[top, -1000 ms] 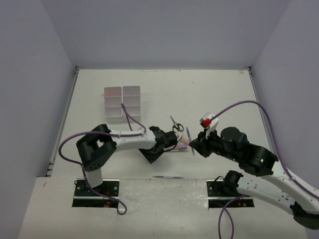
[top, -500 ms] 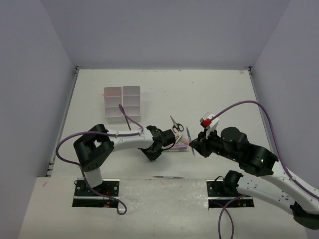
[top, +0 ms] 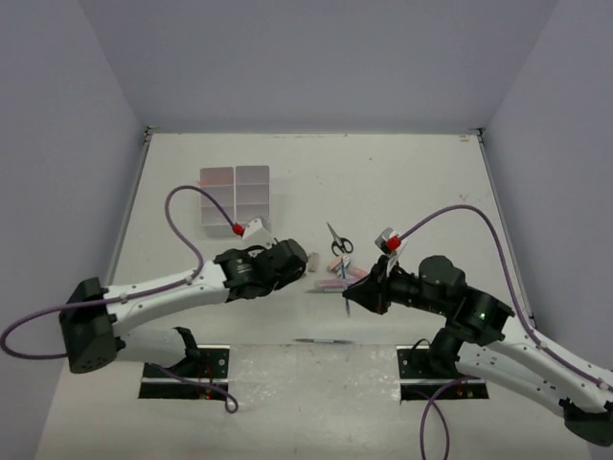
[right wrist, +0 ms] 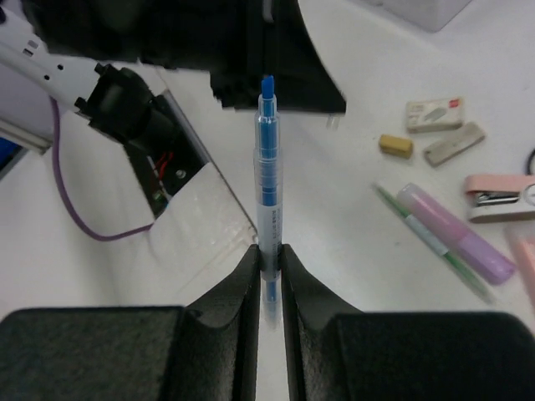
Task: Sort the stationery into containers
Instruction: Close the pen cap on the pen.
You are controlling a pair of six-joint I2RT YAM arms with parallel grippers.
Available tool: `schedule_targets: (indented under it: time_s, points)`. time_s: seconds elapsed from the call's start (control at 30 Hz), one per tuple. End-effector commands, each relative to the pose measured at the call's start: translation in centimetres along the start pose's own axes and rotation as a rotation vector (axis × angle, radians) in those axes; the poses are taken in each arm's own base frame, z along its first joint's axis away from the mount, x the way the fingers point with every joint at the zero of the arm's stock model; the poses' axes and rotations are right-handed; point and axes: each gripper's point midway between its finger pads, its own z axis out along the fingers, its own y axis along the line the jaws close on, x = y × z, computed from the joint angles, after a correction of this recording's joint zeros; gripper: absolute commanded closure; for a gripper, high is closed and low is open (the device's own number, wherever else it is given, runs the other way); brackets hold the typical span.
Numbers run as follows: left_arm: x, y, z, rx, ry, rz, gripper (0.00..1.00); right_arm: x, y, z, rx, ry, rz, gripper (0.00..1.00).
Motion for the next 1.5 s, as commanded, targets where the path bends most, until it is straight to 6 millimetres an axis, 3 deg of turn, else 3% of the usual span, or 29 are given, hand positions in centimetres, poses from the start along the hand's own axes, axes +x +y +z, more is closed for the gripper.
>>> schedule_targets:
  time_s: [0.0, 0.1, 0.23, 0.27, 0.37, 0.5, 0.77, 1.0, 1.47]
  points:
    - [-6.2, -5.2, -5.0, 0.384, -0.239, 0.122, 1.00, -2.9, 4.8, 1.1, -0.290, -0.178, 0.173, 1.00]
    - [-8.0, -8.2, -10.5, 0.721, -0.303, 0.102, 1.00, -3.1, 6.6, 1.8, -0.404, -0.174, 0.215, 1.00]
    - [-8.7, -8.7, -15.5, 0.955, -0.333, 0.126, 1.00, -3.3, 8.4, 2.8, -0.479, -0.154, 0.209, 1.00]
    - [-8.6, -8.6, -15.4, 0.956, -0.332, 0.131, 1.00, -3.0, 8.4, 3.0, -0.480, -0.139, 0.212, 1.00]
    - [-8.2, -9.2, -18.3, 1.125, -0.341, 0.162, 1.00, -3.4, 9.1, 3.6, -0.509, -0.131, 0.219, 1.00]
    - [-7.8, -9.6, -20.3, 1.235, -0.345, 0.199, 1.00, -2.9, 9.8, 4.0, -0.530, -0.096, 0.233, 1.00]
    - [-7.3, -9.8, -21.3, 1.302, -0.347, 0.229, 1.00, -3.0, 10.0, 4.1, -0.496, -0.070, 0.206, 1.00]
    - [-6.5, -9.5, -20.4, 1.292, -0.319, 0.222, 1.00, -3.7, 9.0, 3.7, -0.404, -0.075, 0.161, 1.00]
    - [-5.9, -9.8, -20.5, 1.325, -0.289, 0.217, 1.00, -3.6, 8.6, 4.1, -0.369, -0.044, 0.136, 1.00]
